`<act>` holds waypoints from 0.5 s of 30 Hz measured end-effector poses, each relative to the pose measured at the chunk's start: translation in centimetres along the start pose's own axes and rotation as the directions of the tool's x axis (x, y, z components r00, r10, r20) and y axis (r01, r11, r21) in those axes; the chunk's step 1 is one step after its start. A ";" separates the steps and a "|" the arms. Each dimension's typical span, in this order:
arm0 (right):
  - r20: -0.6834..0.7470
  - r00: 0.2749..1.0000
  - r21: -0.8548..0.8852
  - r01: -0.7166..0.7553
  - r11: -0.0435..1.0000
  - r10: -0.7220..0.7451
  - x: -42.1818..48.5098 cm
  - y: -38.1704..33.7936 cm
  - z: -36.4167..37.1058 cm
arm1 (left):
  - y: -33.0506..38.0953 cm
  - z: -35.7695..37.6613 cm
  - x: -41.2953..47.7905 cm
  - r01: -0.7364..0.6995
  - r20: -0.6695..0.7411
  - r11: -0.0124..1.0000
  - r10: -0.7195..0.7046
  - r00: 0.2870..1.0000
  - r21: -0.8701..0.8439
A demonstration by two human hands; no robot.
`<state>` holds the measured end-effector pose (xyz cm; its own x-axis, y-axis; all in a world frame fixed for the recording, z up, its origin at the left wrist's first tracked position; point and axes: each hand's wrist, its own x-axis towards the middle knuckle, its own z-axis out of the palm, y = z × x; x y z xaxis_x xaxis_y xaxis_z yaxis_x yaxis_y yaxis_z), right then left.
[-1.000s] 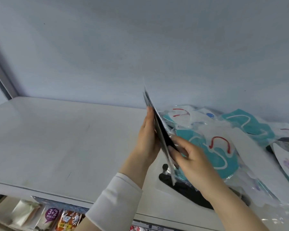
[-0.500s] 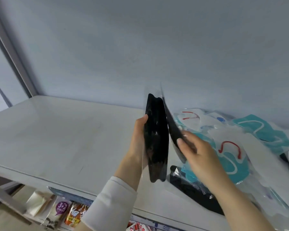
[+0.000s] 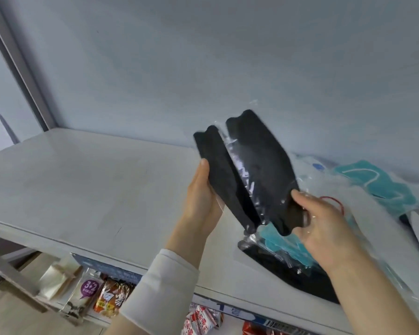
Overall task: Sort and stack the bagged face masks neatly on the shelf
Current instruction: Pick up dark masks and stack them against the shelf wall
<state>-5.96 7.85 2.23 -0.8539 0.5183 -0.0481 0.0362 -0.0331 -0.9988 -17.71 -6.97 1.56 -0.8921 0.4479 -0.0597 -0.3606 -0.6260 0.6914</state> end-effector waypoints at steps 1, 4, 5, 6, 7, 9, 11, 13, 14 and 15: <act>0.052 0.999 0.077 -0.006 0.997 0.002 0.3 0.5 0.4 | -0.3 0.7 -0.3 0.008 0.023 1.000 -0.008 1.000 0.021; 0.015 1.000 -0.094 -0.002 0.996 0.003 -0.3 1.3 1.2 | -1.2 2.1 -1.3 -0.006 0.067 0.997 0.001 0.998 0.075; 0.005 0.999 -0.155 0.037 0.987 -0.036 -0.6 1.3 1.3 | -1.7 2.2 -1.6 -0.028 0.085 0.995 0.020 0.996 0.096; 0.006 0.997 -0.203 0.071 0.977 -0.072 -0.7 1.4 1.2 | -2.2 2.1 -1.7 -0.053 0.082 0.991 0.043 0.996 0.126; 0.027 0.995 -0.214 0.095 0.972 -0.091 -1.0 1.2 1.1 | -2.4 2.0 -1.9 -0.072 0.061 0.986 0.064 0.996 0.148; 0.074 0.989 -0.280 0.141 0.949 -0.125 -1.6 1.0 0.6 | -2.2 1.4 -2.1 -0.090 0.009 0.981 0.090 0.996 0.174; 0.086 0.970 -0.407 0.241 0.881 -0.226 -2.3 1.6 -0.7 | -1.4 0.3 -2.0 -0.119 -0.039 0.978 0.127 0.991 0.169; 0.110 0.939 -0.557 0.330 0.763 -0.326 -3.1 2.0 -2.3 | -0.4 -1.1 -1.9 -0.158 -0.084 0.977 0.172 0.982 0.145; 0.167 0.925 -0.639 0.364 0.677 -0.340 -3.7 2.2 -3.1 | 0.0 -1.8 -1.9 -0.173 -0.108 0.977 0.187 0.976 0.127; 0.243 0.915 -0.716 0.394 0.576 -0.324 -4.1 2.4 -3.8 | 0.3 -2.4 -2.1 -0.184 -0.128 0.976 0.198 0.972 0.113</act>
<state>-0.38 8.87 -0.02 -0.9187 0.2771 0.2814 0.0563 0.7972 -0.6011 -16.62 -9.63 0.18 -0.9731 0.2299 -0.0130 -0.1570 -0.6215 0.7675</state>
